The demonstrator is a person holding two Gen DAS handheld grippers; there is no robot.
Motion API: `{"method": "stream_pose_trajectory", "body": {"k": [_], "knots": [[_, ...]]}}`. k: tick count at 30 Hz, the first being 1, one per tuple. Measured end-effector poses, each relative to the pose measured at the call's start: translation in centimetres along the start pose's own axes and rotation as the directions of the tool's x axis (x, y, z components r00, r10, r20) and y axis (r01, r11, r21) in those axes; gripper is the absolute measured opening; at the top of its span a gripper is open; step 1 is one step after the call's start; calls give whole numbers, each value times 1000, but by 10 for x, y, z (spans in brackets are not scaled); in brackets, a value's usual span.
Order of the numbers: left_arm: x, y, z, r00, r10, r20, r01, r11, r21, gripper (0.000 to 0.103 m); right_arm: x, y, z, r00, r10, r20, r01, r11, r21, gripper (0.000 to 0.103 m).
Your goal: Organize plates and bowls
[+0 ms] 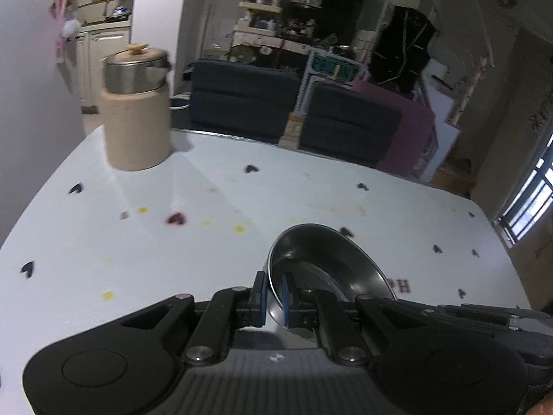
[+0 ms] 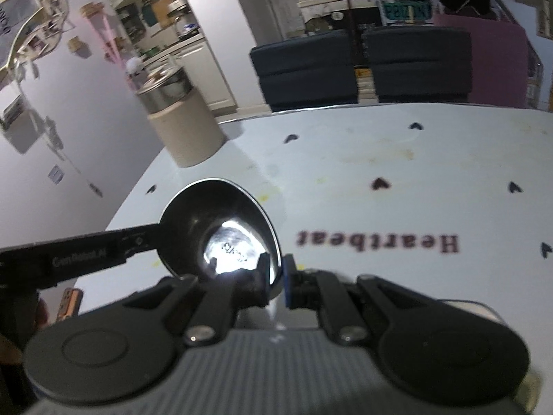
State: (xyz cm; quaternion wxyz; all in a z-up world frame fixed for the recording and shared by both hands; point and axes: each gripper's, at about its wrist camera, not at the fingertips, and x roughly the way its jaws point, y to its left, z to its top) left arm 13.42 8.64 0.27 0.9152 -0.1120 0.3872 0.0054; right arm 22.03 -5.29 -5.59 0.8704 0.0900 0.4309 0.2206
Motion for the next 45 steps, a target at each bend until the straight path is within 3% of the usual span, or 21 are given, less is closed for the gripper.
{"method": "stream_pose_trajectory", "body": {"k": [4, 10, 27, 45], "knots": [[-5, 22, -4, 999, 34, -13, -34, 999, -22, 9, 9, 20, -3, 999, 26, -27, -26, 999, -20, 10], [-2, 49, -15, 993, 74, -96, -77, 997, -30, 9, 29, 42, -10, 993, 59, -103, -62, 997, -34, 10], [43, 62, -32, 949, 144, -281, -122, 988, 95, 9, 74, 65, -23, 957, 49, -286, -75, 994, -81, 11], [64, 65, -34, 930, 154, -333, -118, 985, 126, 10, 87, 71, -35, 935, 24, -354, -80, 986, -144, 12]]}}
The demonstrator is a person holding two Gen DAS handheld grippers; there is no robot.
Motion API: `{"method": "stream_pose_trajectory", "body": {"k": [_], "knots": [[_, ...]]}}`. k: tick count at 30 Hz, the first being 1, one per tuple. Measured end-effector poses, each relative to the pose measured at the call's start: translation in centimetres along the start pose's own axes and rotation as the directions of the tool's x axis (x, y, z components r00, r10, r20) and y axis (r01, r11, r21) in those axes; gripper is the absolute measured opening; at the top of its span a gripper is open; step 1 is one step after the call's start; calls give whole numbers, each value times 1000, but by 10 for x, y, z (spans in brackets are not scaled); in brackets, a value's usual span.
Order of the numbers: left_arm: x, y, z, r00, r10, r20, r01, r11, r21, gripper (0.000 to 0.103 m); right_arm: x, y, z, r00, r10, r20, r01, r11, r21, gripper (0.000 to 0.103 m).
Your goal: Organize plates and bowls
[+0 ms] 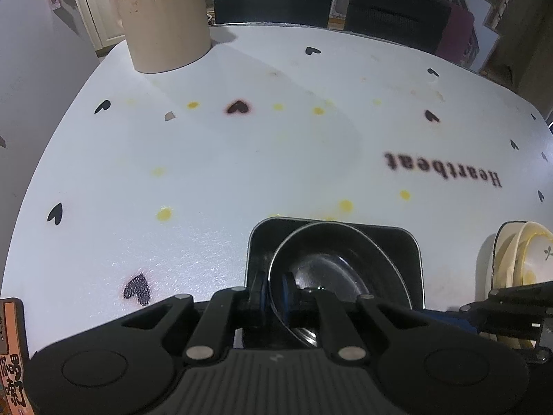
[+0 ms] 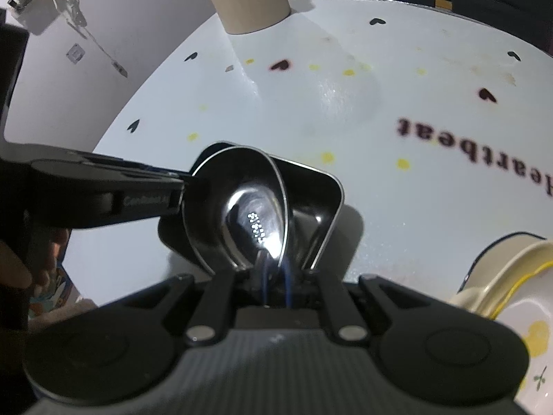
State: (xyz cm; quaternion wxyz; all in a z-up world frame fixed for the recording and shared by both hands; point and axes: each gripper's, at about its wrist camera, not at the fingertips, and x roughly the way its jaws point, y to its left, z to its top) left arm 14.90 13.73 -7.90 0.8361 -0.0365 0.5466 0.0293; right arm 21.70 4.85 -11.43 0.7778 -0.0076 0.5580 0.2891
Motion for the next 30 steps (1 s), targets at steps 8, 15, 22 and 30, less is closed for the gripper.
{"method": "stream_pose_trajectory", "body": {"k": [8, 15, 22, 30], "knots": [[2, 1, 2, 1000, 1, 3, -1, 1000, -5, 11, 6, 3, 2, 1000, 0, -10, 0, 1000, 3, 17], [-10, 6, 3, 998, -29, 50, 31, 999, -43, 26, 4, 3, 3, 1000, 17, -9, -17, 1000, 4, 22], [-23, 19, 1, 994, -55, 98, 63, 994, -85, 31, -22, -5, 5, 995, 80, 61, -83, 996, 45, 27], [-12, 41, -6, 999, -38, 31, 40, 995, -87, 30, -22, -35, 2, 997, -16, 77, -1, 977, 213, 27]]}}
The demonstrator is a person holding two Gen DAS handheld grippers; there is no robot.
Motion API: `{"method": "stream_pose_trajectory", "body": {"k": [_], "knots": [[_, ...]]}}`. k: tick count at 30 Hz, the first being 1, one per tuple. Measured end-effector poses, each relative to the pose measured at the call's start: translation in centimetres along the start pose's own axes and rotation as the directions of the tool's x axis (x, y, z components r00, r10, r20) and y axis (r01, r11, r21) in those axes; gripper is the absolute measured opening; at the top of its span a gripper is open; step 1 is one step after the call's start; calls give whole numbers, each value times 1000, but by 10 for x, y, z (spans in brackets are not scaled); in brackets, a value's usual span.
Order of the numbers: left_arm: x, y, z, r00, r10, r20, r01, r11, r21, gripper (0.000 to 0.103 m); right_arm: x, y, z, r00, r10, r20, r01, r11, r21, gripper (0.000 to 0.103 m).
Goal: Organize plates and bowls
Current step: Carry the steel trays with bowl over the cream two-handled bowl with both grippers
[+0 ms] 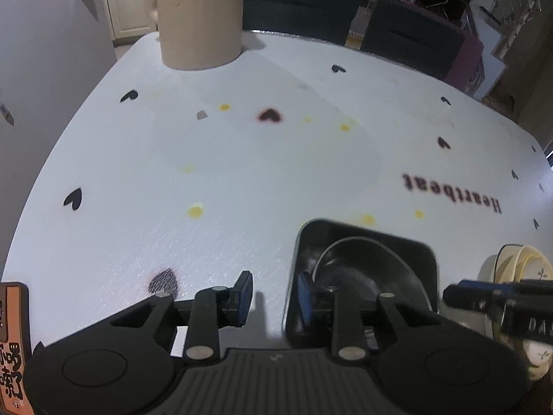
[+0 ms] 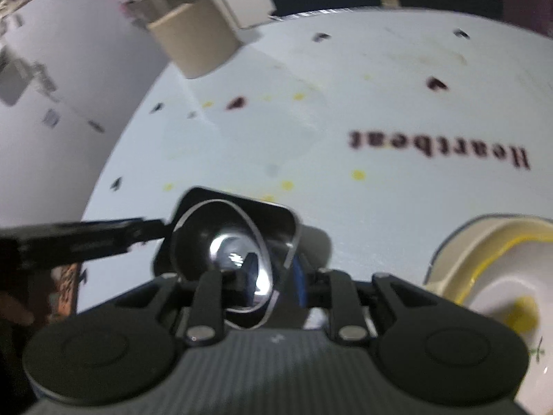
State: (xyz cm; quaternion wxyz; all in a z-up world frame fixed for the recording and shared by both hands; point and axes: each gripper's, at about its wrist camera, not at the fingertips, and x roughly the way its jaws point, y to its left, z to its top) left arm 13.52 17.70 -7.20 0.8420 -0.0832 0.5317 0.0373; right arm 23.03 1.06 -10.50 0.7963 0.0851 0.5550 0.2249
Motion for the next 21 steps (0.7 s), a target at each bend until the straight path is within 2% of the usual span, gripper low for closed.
{"method": "stream_pose_trajectory", "body": {"k": [4, 12, 21], "knots": [[2, 3, -2, 1000, -6, -16, 7, 1000, 13, 30, 7, -7, 1, 1000, -22, -10, 23, 999, 33, 27], [11, -1, -4, 998, 15, -60, -11, 998, 64, 30, 21, 1, 3, 998, -53, -30, 54, 998, 19, 27], [21, -8, -1, 997, 42, -60, -36, 994, 101, 30, 32, 10, -8, 996, -44, -80, 43, 999, -23, 26]]}}
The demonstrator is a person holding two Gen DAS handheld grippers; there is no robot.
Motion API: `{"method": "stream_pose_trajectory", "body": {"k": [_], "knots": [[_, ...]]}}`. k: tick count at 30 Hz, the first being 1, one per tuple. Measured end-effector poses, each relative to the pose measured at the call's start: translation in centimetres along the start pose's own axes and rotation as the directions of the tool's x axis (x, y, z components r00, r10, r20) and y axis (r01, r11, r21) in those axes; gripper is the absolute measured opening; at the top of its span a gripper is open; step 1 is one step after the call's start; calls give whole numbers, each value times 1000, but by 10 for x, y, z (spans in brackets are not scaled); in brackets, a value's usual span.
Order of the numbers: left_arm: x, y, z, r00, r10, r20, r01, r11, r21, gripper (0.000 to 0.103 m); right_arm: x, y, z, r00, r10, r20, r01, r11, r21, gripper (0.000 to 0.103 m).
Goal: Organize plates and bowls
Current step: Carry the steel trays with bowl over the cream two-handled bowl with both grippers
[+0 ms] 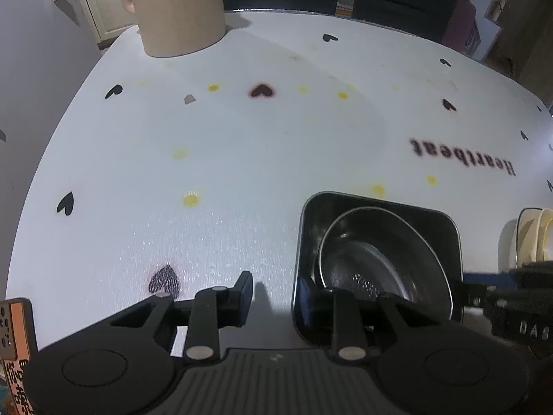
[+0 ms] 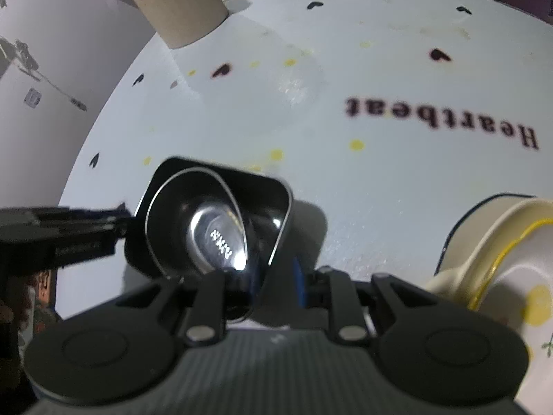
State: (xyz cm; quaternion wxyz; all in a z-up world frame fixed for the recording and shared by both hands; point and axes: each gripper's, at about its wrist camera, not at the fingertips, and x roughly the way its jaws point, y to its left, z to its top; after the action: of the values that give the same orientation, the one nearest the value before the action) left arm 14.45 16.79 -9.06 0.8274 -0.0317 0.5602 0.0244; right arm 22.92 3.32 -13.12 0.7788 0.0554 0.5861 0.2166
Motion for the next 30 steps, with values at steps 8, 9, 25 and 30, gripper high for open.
{"method": "stream_pose_trajectory", "body": {"k": [8, 9, 25, 30], "knots": [[2, -1, 1, 999, -40, -8, 40, 999, 3, 30, 1, -2, 4, 999, -4, 38, 4, 1000, -9, 9], [2, -1, 1, 999, -42, -9, 42, 999, -1, 30, -1, -2, 5, 999, -6, 41, 6, 1000, -1, 9], [2, -1, 5, 994, -110, 0, 110, 993, -32, 2, -4, -12, 7, 998, 7, 64, -11, 998, 60, 9], [3, -1, 5, 994, -106, 11, 107, 993, -42, 3, -7, -11, 5, 998, 2, 58, -4, 999, 40, 9]]}}
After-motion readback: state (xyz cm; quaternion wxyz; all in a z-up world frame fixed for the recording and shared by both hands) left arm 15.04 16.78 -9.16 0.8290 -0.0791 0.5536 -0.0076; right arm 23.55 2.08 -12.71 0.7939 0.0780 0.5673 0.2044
